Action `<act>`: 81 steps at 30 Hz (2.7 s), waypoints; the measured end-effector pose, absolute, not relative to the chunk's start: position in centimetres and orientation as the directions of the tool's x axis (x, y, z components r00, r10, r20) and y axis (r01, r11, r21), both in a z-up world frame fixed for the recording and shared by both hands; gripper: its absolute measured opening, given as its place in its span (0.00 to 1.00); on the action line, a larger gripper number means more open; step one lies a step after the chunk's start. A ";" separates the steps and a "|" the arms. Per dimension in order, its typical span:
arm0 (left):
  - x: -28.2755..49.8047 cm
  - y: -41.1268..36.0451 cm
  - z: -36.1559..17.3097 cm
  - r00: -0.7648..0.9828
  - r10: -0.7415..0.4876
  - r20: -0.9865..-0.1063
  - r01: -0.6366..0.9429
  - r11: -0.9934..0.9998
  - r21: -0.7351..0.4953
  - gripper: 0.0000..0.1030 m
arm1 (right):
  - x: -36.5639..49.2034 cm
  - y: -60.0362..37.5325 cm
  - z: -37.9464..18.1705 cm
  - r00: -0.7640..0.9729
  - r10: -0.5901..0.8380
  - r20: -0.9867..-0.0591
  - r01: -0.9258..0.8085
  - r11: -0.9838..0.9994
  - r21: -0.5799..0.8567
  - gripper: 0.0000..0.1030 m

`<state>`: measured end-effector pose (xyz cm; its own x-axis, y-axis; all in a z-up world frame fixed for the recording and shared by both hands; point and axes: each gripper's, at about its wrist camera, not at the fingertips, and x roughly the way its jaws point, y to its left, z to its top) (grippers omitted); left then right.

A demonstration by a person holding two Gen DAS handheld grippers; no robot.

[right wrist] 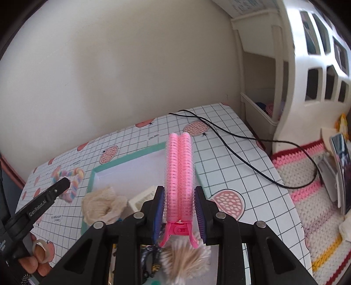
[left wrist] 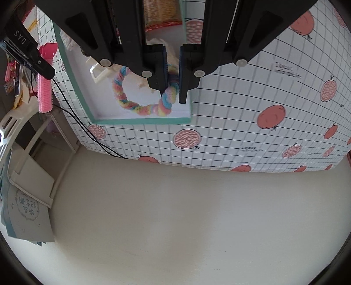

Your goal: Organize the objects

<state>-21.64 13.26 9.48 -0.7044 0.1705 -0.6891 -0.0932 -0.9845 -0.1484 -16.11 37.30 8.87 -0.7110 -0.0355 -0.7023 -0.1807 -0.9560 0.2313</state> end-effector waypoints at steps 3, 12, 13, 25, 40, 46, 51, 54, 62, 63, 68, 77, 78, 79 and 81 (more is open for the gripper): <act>-21.6 14.5 9.0 -0.711 0.192 -0.676 -0.115 -0.981 -0.158 0.08 | -16.5 37.7 8.1 -0.709 -0.050 -0.704 -0.176 -0.953 0.245 0.28; -21.7 16.9 7.4 -0.705 0.208 -0.678 -0.154 -0.978 -0.139 0.08 | -17.5 36.5 6.5 -0.684 -0.056 -0.727 -0.140 -0.968 0.207 0.28; -21.7 17.0 7.3 -0.705 0.204 -0.679 -0.154 -0.979 -0.134 0.08 | -17.7 36.3 6.3 -0.678 -0.062 -0.733 -0.135 -0.969 0.206 0.28; -22.0 17.1 6.1 -0.681 0.177 -0.711 -0.138 -0.984 -0.113 0.08 | -18.1 35.8 5.4 -0.644 -0.056 -0.763 -0.138 -0.972 0.188 0.29; -21.3 17.2 8.4 -0.685 0.180 -0.706 -0.145 -0.983 -0.110 0.36 | -17.5 35.3 7.4 -0.661 -0.054 -0.749 -0.128 -0.975 0.184 0.39; -20.7 16.7 10.3 -0.707 0.159 -0.689 -0.136 -0.987 -0.088 0.48 | -16.5 34.7 9.6 -0.680 -0.044 -0.732 -0.116 -0.979 0.167 0.40; -20.5 16.5 11.0 -0.707 0.129 -0.695 -0.126 -0.990 -0.056 0.56 | -16.0 34.2 10.5 -0.682 -0.037 -0.730 -0.107 -0.983 0.150 0.49; -20.5 16.3 11.1 -0.704 0.107 -0.702 -0.112 -0.993 -0.040 0.62 | -15.8 33.9 10.8 -0.685 -0.029 -0.728 -0.103 -0.985 0.137 0.56; -20.5 15.7 11.6 -0.713 0.069 -0.698 -0.094 -0.996 -0.003 0.79 | -15.7 33.6 10.8 -0.683 -0.019 -0.730 -0.099 -0.988 0.118 0.71; -20.5 15.5 11.7 -0.716 0.063 -0.696 -0.090 -0.996 0.003 0.81 | -15.7 33.7 10.8 -0.682 -0.017 -0.731 -0.101 -0.988 0.118 0.73; -20.7 14.9 11.6 -0.721 0.030 -0.693 -0.066 -0.997 0.026 0.91 | -15.8 34.0 10.5 -0.680 -0.011 -0.733 -0.112 -0.987 0.118 0.83; -21.3 13.6 11.0 -0.715 -0.027 -0.699 -0.014 -0.999 0.053 1.00 | -16.0 34.2 10.3 -0.682 -0.003 -0.731 -0.120 -0.986 0.116 0.99; -21.4 13.5 10.9 -0.713 -0.031 -0.701 -0.010 -0.998 0.054 1.00 | -16.0 34.2 10.3 -0.682 -0.002 -0.731 -0.120 -0.986 0.115 0.99; -21.4 13.5 10.8 -0.711 -0.033 -0.703 -0.007 -0.999 0.054 1.00 | -16.0 34.1 10.3 -0.683 -0.001 -0.731 -0.120 -0.986 0.113 0.99; -21.5 13.4 10.6 -0.705 -0.035 -0.708 -0.005 -0.999 0.054 1.00 | -16.1 34.1 10.2 -0.681 -0.001 -0.732 -0.120 -0.986 0.112 1.00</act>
<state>-21.55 13.40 10.58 -0.7052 -0.0348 -0.7082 -0.0054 -0.9985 0.0544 -16.08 34.12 10.22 -0.6812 -0.0010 -0.7321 -0.1195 -0.9864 0.1125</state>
